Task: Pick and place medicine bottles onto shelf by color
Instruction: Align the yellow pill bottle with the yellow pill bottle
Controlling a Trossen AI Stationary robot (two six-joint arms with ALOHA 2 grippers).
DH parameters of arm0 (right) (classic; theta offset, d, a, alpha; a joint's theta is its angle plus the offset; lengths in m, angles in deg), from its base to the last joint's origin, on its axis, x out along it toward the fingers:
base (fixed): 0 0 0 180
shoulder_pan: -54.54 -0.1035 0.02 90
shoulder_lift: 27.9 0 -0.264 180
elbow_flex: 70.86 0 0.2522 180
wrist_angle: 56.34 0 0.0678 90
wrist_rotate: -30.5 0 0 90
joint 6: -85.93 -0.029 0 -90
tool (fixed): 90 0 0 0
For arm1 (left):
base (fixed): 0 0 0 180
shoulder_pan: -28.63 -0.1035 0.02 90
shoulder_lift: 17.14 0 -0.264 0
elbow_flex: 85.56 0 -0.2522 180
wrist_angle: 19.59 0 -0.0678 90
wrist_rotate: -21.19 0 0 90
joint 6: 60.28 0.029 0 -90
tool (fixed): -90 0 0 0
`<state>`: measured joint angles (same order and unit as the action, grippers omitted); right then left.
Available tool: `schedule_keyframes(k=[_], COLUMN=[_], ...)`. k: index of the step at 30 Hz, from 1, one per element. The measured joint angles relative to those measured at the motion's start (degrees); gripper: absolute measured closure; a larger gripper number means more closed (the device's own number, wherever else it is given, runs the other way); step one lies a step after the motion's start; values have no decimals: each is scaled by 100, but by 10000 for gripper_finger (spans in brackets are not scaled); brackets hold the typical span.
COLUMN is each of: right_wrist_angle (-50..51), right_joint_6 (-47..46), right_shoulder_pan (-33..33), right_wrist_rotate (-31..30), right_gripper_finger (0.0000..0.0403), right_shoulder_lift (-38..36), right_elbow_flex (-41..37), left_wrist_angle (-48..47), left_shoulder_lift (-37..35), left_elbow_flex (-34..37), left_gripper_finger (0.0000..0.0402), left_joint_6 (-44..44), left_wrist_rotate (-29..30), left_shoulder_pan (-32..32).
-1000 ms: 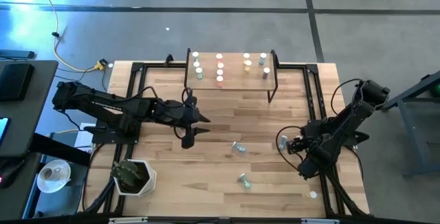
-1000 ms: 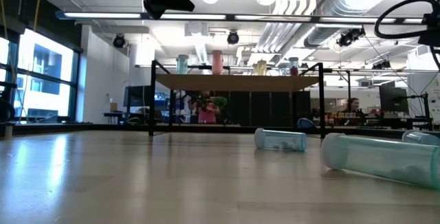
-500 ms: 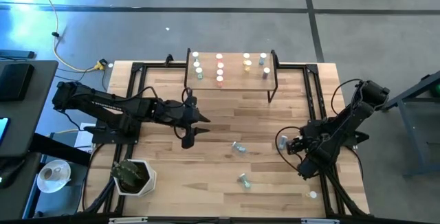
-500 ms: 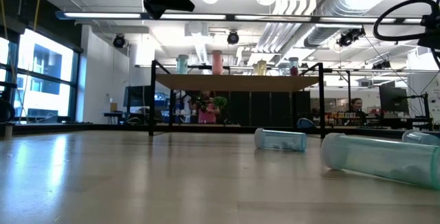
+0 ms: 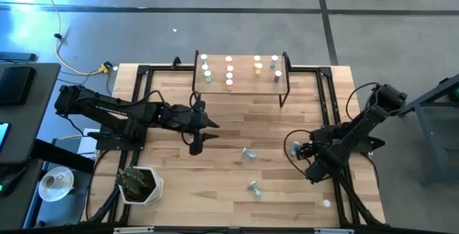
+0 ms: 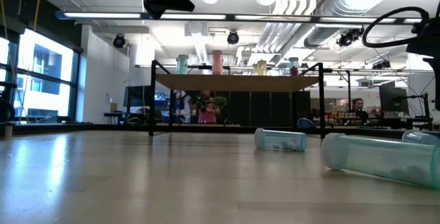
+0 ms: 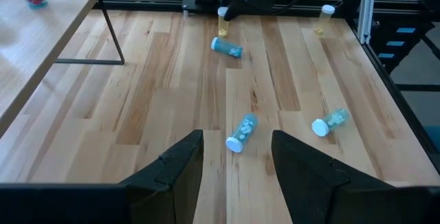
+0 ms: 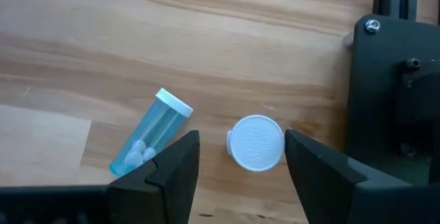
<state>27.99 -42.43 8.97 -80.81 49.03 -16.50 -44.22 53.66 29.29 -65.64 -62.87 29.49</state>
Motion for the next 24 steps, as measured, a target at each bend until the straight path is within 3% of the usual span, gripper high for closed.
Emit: schedule_keyframes(k=[13,24], right_wrist_angle=[-57,9], right_joint_6=[92,136], right_shoulder_pan=[98,98], right_wrist_rotate=[228,246], right_gripper_finger=[269,300], right_shoulder_lift=[0,-4], right_elbow_flex=[0,119], left_wrist_angle=[-3,-3], left_shoulder_lift=[0,0], left_elbow_flex=[0,0], left_gripper_finger=[241,241], left_joint_6=[107,107], left_wrist_rotate=[-1,28], left_shoulder_pan=[0,-2])
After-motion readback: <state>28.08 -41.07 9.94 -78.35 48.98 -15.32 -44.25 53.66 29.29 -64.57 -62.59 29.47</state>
